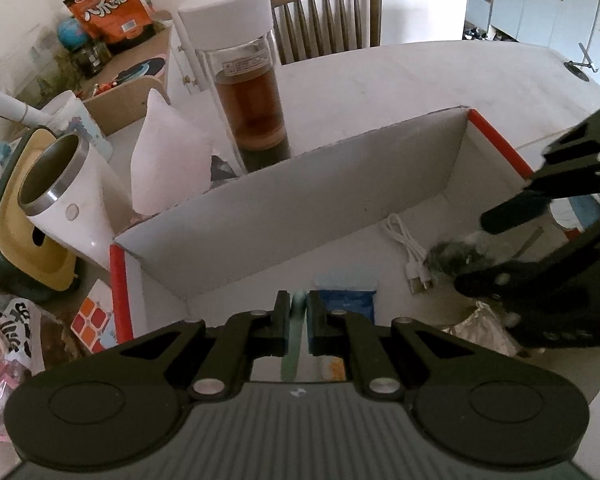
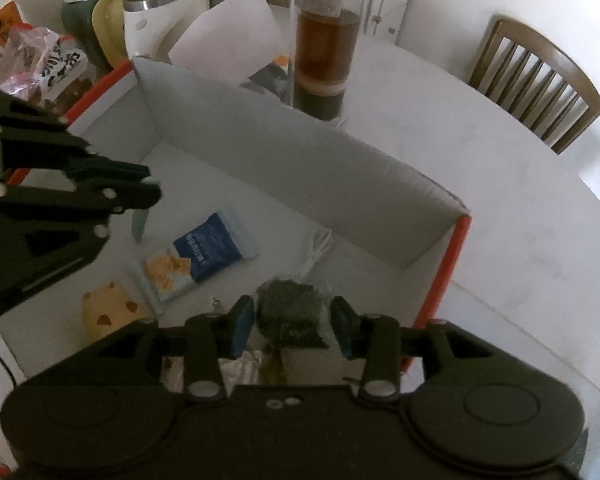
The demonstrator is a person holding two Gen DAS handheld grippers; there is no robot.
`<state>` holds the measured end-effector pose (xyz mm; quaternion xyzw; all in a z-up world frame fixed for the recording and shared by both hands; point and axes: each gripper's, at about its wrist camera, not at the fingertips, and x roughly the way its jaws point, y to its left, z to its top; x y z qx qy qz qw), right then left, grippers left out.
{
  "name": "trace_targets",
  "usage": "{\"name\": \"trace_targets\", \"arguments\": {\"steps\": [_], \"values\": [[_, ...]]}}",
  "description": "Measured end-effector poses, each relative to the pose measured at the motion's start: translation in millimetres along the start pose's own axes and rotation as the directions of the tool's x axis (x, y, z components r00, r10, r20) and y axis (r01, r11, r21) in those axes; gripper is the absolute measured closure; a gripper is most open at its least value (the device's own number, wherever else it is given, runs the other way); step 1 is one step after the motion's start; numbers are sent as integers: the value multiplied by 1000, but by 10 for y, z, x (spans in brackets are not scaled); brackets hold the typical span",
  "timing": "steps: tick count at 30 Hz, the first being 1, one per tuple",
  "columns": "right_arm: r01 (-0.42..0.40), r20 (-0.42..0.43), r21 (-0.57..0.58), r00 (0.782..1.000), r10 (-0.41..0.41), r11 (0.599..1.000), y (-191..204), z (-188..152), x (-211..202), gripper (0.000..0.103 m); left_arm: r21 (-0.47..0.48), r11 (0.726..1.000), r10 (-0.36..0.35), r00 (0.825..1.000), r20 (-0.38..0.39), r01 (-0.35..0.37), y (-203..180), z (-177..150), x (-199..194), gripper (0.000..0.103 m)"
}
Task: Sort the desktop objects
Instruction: 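Open the right tool over the box while the left tool releases the green stick inside, then withdraw both open tools from the box back over the table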
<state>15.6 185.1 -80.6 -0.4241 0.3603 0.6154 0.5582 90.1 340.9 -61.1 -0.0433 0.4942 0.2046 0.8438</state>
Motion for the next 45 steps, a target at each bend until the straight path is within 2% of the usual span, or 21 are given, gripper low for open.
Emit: {"name": "trace_targets", "arguments": {"steps": [11, 12, 13, 14, 18, 22, 29, 36, 43, 45], "values": [[-63, 24, 21, 998, 62, 998, -93, -193, -457, 56, 9, 1000, -10, 1000, -19, 10, -27, 112, 173, 96], [-65, 26, 26, 998, 65, 998, -106, -216, -496, 51, 8, 1000, -14, 1000, -20, 14, -25, 118, 173, 95], [-68, 30, 32, 997, 67, 997, -118, -242, -528, 42, 5, 1000, -14, 1000, -20, 14, -22, 126, 165, 93], [-75, 38, 36, 997, 73, 997, -131, -272, -577, 40, 0, 1000, -14, 1000, -17, 14, -17, 131, 152, 91], [-79, 55, 51, 996, 76, 996, -163, -374, -726, 39, -24, 999, -33, 999, -14, 33, 1, 127, 54, 74], [-87, 65, 65, 994, 82, 994, -215, -485, -862, 39, -38, 997, -62, 998, -23, 61, -15, 87, -73, 62], [-95, 83, 86, 993, 88, 992, -269, -665, -1053, 39, -32, 996, -84, 996, -5, 84, -119, -22, -371, 61], [-107, 87, 103, 991, 98, 989, -291, -846, -1171, 39, -26, 995, -99, 995, 6, 99, -236, -141, -681, 45], [-118, 81, 110, 991, 109, 987, -296, -1055, -1265, 39, -12, 996, -87, 995, 48, 88, -422, -212, -989, 45], [-122, 81, 113, 990, 113, 986, -313, -1125, -1302, 39, 0, 996, -91, 994, 53, 91, -496, -223, -1038, 41]]}}
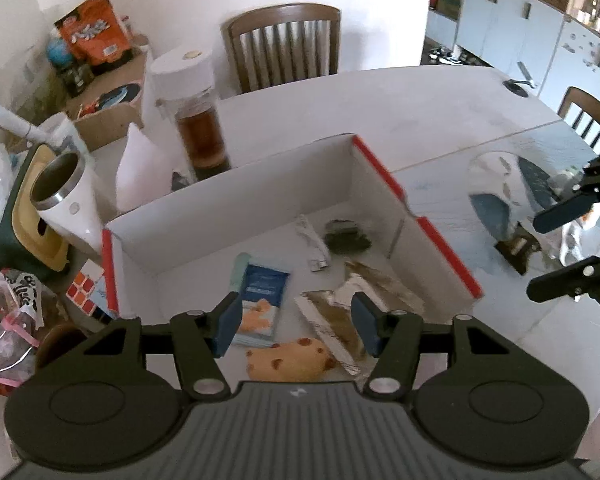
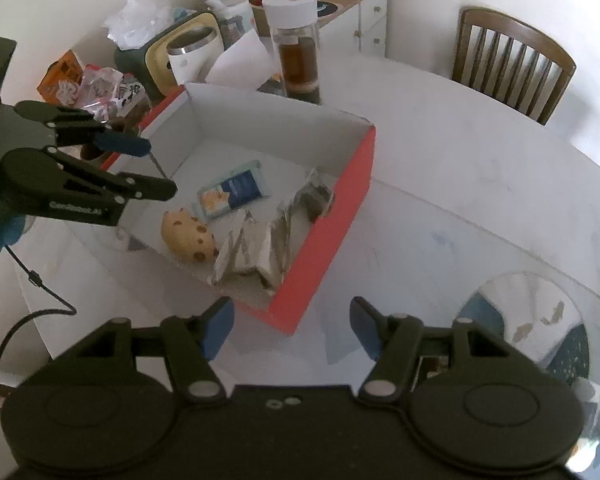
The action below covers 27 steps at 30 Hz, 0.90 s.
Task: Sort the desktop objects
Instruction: 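Withdraw both open tools from the box back over the table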
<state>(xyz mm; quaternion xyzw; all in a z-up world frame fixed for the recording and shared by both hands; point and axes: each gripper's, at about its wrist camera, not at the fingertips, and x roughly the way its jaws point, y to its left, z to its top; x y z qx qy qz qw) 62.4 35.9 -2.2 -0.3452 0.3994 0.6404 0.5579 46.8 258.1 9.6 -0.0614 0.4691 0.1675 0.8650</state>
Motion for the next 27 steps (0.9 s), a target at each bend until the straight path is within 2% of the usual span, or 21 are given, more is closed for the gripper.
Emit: {"name": "trace_targets", "arguments": {"steps": [6, 9, 17, 20, 22, 27], "values": [[-1, 6, 12, 1000, 0, 1000, -91, -182, -138, 38, 26, 999, -30, 1000, 3, 30, -265, 2, -87, 35], [1, 10, 18, 1000, -1, 1000, -144, -279, -211, 36, 28, 998, -55, 998, -1, 55, -391, 17, -101, 23], [4, 48, 85, 999, -8, 996, -389, -640, -441, 29, 87, 993, -85, 996, -3, 85, -813, 53, -102, 19], [20, 54, 115, 998, -26, 993, -511, -857, -541, 28, 106, 989, -108, 994, -5, 108, -1008, 66, -78, 17], [41, 53, 136, 997, -48, 990, -599, -1001, -600, 26, 127, 985, -121, 993, -2, 120, -1159, 72, -64, 10], [104, 46, 194, 992, -115, 975, -872, -1368, -746, 24, 180, 972, -152, 988, 0, 150, -1512, 88, -19, 2]]}}
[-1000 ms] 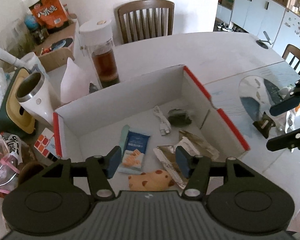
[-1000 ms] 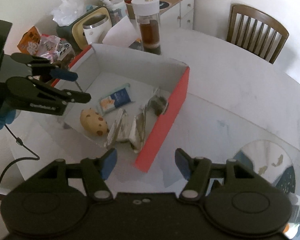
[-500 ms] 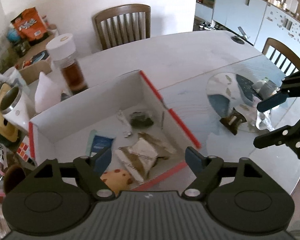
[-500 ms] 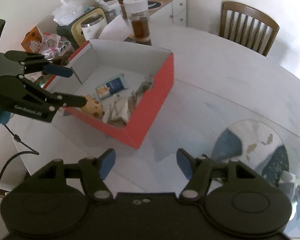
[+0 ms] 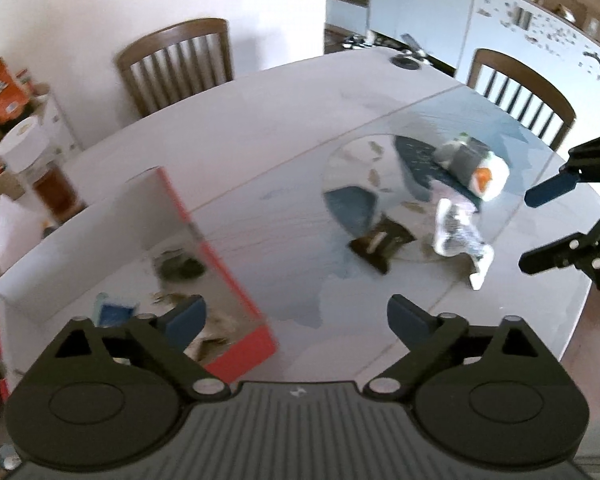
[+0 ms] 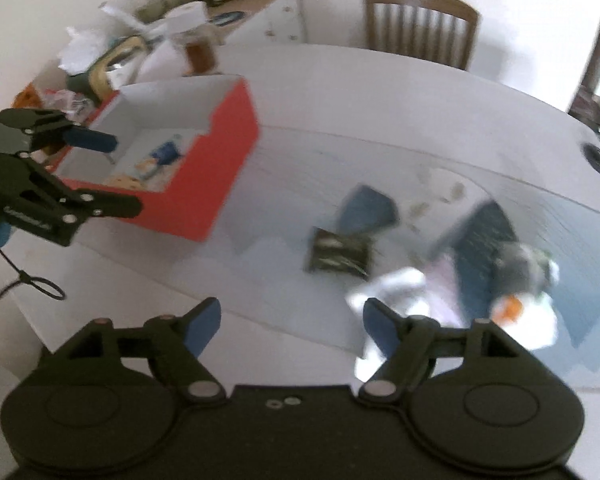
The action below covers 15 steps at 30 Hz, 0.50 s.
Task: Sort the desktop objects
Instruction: 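Withdraw both open tools from the box back over the table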
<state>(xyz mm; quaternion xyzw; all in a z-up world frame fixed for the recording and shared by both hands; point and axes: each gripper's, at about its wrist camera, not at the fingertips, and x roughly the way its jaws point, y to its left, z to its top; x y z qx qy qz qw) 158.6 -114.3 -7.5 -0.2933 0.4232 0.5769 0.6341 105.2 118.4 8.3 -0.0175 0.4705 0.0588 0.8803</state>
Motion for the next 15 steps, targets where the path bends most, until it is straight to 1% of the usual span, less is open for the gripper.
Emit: {"name": "trace_targets", "arguments": {"steps": [1, 4, 8, 12, 15], "values": [[15, -1, 6, 1000, -15, 1000, -54, -48, -11, 24, 6, 1000, -7, 1000, 1, 7, -66, 20, 27, 0], [36, -9, 47, 999, -35, 998, -257, -196, -52, 23, 14, 1000, -24, 1000, 5, 24, -216, 67, 93, 0], [70, -9, 65, 998, -69, 995, -415, -338, -82, 23, 7, 999, -47, 999, 11, 47, -376, 134, 222, 0], [75, -6, 57, 997, -75, 996, -500, -426, -63, 22, 13, 998, -69, 998, 13, 69, -490, 207, 408, 0], [63, -14, 46, 998, -62, 997, -514, -456, -4, 22, 35, 995, -96, 995, 11, 95, -559, 252, 579, 0]]}}
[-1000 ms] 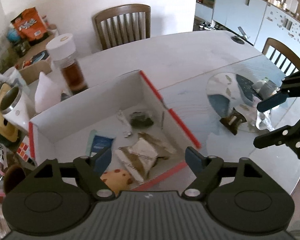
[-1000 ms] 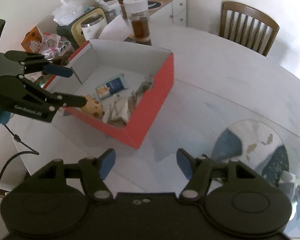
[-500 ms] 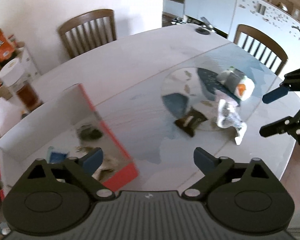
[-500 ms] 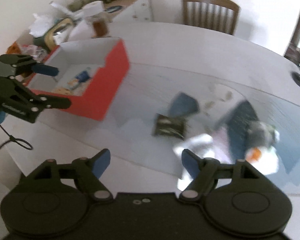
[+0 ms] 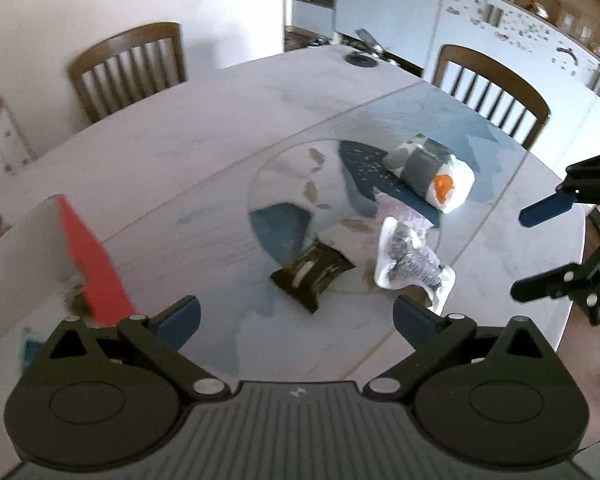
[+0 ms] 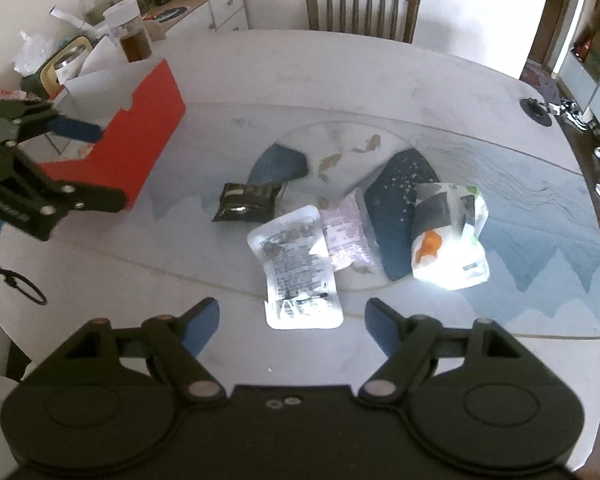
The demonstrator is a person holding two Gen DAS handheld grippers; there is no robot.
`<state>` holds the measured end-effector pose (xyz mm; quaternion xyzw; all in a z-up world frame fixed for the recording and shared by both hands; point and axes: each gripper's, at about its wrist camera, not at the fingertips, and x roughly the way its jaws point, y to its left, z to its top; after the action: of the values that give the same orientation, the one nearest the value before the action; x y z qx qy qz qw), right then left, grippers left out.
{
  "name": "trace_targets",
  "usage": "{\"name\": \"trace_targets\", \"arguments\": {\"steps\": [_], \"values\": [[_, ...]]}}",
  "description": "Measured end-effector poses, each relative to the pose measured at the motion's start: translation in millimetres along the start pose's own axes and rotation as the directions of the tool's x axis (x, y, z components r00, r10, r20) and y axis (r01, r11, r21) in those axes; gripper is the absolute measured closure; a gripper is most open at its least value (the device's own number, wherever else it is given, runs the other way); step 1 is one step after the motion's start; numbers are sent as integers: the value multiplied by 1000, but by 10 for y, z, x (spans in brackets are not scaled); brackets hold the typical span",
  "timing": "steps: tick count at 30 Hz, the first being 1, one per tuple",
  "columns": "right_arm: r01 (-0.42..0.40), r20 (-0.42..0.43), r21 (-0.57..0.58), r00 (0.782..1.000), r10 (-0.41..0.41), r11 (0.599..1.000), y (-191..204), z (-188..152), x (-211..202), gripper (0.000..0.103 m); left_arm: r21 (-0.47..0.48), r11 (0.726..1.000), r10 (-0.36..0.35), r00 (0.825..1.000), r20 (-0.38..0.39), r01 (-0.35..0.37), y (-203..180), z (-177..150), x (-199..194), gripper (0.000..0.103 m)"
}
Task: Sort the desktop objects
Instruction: 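Withdraw both open tools from the box back over the table, then close the left tool on the dark snack packet while the right tool grasps the white printed pouch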
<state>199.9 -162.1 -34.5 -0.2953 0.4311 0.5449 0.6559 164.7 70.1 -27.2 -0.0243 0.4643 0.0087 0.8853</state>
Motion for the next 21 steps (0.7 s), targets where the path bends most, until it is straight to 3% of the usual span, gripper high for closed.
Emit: {"name": "trace_targets", "arguments": {"steps": [9, 15, 21], "values": [[-18, -26, -48, 1000, 17, 999, 13, -17, 260, 22, 143, 989, -34, 999, 6, 33, -97, 111, 434, 0], [-16, -47, -50, 999, 13, 999, -63, -14, 521, 23, 258, 964, -70, 997, -19, 73, -110, 207, 666, 0], [-15, -67, -65, 998, 11, 998, -93, 18, 760, 23, 283, 952, -100, 992, -76, 117, -78, 291, 947, 0]]}}
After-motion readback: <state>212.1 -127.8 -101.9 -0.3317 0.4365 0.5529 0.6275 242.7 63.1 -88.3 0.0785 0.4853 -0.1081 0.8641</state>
